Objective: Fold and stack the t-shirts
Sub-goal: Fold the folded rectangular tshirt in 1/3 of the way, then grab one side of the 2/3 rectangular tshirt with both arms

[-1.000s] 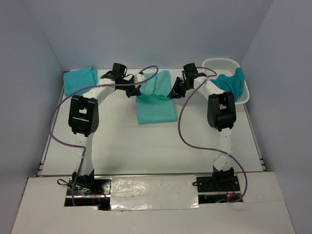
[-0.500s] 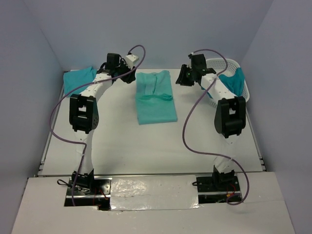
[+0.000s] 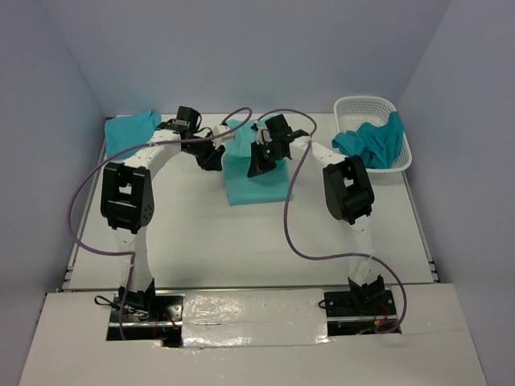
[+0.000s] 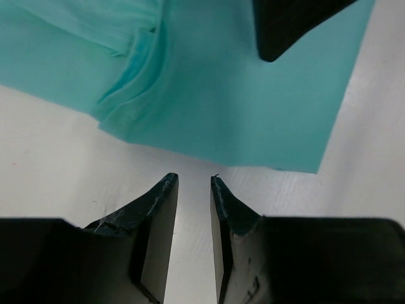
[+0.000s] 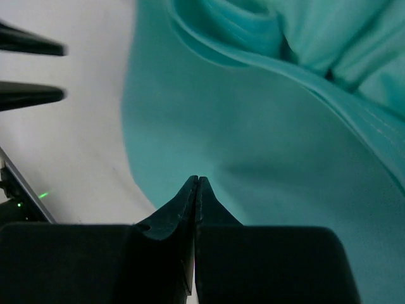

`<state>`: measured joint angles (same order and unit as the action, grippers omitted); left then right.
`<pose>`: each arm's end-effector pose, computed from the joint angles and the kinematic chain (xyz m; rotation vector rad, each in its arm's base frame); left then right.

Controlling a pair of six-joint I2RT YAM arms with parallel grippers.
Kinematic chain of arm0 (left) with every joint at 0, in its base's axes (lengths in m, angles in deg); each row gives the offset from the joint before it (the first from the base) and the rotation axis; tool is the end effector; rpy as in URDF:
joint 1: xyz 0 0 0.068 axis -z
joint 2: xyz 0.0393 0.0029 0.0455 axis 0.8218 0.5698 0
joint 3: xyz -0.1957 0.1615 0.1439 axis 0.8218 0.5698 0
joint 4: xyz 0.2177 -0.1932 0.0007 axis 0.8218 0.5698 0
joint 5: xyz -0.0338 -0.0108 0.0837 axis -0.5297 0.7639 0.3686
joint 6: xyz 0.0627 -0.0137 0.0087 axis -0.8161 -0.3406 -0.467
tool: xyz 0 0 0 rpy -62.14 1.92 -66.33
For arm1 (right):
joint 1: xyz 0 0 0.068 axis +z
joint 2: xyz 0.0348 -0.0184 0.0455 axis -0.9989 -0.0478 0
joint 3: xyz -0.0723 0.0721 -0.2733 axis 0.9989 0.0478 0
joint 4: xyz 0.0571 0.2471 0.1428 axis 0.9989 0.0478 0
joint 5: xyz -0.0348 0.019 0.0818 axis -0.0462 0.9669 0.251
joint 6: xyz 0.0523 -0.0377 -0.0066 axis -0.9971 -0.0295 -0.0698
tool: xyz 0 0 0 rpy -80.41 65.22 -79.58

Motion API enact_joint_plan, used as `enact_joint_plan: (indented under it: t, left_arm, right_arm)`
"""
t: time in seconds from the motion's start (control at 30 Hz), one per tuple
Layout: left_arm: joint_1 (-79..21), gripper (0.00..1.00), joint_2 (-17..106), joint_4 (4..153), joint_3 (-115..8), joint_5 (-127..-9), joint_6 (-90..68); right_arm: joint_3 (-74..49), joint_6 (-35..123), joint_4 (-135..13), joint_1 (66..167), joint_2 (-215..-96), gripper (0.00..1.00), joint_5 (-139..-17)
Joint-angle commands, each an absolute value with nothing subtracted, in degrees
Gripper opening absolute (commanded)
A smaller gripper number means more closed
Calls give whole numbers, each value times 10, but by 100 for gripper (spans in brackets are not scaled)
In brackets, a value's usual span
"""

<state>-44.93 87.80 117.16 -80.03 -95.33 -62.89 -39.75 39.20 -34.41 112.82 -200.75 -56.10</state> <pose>0.4849 -0.1182 0.2295 1.2237 2.0468 -0.5484 0.4751 0.2551 0.1950 -0.5357 2.4645 0.9157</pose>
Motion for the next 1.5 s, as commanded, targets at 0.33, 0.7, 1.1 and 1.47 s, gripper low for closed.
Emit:
enact_joint_plan:
  t: [0.33,0.7,1.1,1.47]
  left_arm:
    - [-446,39,852,1170,-783,-974,-622]
    - [-437,40,846,1181,-784,-966,-662]
    - [-353,74,831,1326,-775,-956,-1012]
    - [-316,91,816,1235,-647,-894,-1129]
  right_arm:
    - [-476,322,-323,1055,-2089,0,-587]
    - [-755,279,-273,1033,-2252,0,-650]
    - [-501,323,-274,987,-1962,58,-764]
    - [-134,316,-346,1004,-1832,69,-613]
